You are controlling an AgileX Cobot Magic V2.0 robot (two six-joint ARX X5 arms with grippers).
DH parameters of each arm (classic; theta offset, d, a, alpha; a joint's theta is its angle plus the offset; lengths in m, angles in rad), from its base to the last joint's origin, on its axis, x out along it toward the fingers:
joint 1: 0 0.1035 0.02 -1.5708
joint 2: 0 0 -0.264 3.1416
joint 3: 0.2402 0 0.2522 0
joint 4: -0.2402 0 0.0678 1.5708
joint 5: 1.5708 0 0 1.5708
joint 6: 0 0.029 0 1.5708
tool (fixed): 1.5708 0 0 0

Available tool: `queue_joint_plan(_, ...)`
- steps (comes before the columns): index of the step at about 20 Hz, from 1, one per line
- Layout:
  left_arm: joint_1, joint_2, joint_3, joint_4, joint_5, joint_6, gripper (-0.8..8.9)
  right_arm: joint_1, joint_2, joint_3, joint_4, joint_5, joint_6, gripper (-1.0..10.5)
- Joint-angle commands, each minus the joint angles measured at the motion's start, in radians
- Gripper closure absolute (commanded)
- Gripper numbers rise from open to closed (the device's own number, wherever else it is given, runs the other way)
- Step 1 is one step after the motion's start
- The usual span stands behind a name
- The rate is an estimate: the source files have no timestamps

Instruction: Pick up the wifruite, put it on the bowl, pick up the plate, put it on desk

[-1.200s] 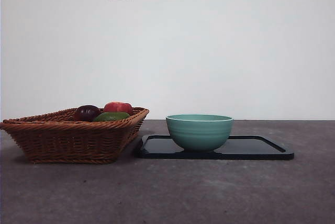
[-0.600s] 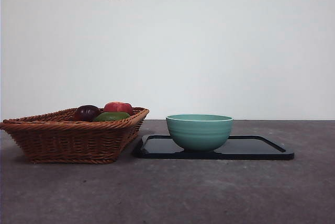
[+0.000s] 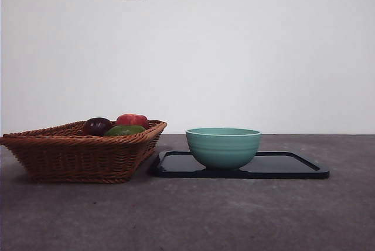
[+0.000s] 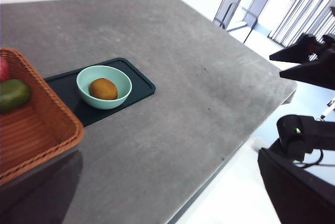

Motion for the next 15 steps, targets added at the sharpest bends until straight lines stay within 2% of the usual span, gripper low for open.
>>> queue_joint_plan(1,-0.008,0.103,0.012,0.084,-0.005,-0.032,2.55,0.008,0.002,0.009,0.026,0.001,0.012,4.0)
queue_joint_plan(6,0.009,0.37,0.057,0.145,-0.005,-0.053,2.56,0.008,0.002,0.009,0.061,0.0,0.013,4.0)
queue_joint_plan(10,0.082,0.612,0.174,0.139,0.003,-0.051,2.56,0.008,0.002,0.009,0.061,0.0,0.013,4.0)
queue_joint_plan(13,0.14,0.791,0.299,0.106,0.006,-0.025,2.57,0.008,0.002,0.009,0.056,0.0,0.013,4.0)
queue_joint_plan(15,0.172,0.917,0.396,0.052,0.008,0.029,2.57,0.008,0.002,0.009,0.051,0.0,0.013,4.0)
